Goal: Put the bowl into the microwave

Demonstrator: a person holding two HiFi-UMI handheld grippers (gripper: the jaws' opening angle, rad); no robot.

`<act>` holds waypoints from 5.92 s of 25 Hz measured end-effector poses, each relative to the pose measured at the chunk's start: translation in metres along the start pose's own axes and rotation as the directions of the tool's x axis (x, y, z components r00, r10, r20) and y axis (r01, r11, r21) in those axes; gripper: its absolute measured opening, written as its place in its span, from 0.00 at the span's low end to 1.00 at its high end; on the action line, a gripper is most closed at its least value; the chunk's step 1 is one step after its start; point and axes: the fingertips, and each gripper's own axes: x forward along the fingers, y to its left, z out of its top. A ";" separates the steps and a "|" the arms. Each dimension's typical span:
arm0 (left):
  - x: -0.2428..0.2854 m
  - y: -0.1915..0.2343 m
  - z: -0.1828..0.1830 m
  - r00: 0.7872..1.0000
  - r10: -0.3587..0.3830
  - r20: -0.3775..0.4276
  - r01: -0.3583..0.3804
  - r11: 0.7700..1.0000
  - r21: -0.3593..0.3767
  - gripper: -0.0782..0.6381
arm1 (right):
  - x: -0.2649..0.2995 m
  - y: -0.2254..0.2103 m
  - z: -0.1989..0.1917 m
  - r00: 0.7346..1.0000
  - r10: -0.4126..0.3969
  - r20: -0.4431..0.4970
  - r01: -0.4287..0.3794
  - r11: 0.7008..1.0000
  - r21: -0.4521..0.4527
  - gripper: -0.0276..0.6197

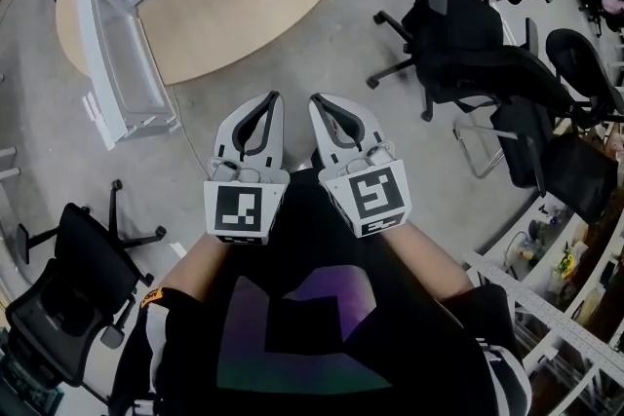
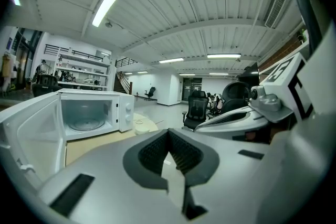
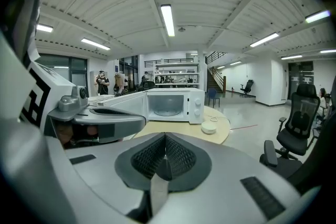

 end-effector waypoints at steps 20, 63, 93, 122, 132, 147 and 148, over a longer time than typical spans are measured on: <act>0.102 -0.040 0.017 0.978 0.186 -0.097 -0.181 0.981 0.064 0.17 | 0.013 -0.121 0.012 0.983 0.171 0.066 -0.175 0.983 0.059 0.07; 0.187 0.032 0.048 0.964 0.255 -0.075 -0.255 0.967 0.015 0.17 | 0.109 -0.175 0.046 0.973 0.230 0.014 -0.230 0.973 0.004 0.07; 0.197 0.174 0.068 0.955 0.294 -0.034 -0.296 0.954 -0.056 0.17 | 0.232 -0.135 0.089 0.966 0.252 -0.057 -0.255 0.966 -0.045 0.07; 0.326 0.167 0.084 0.850 0.521 -0.081 -0.526 0.847 -0.070 0.17 | 0.308 -0.285 0.085 0.905 0.416 -0.087 -0.416 0.909 0.022 0.07; 0.350 0.175 0.056 0.852 0.503 -0.145 -0.515 0.855 -0.058 0.17 | 0.333 -0.322 0.056 0.926 0.333 -0.177 -0.328 0.943 0.057 0.07; 0.369 0.197 0.000 0.830 0.492 -0.262 -0.531 0.841 -0.103 0.17 | 0.371 -0.329 -0.008 0.837 0.415 -0.358 -0.345 0.907 0.243 0.07; 0.370 0.198 -0.003 0.828 0.491 -0.270 -0.532 0.840 -0.104 0.17 | 0.372 -0.329 -0.011 0.833 0.415 -0.365 -0.340 0.906 0.253 0.07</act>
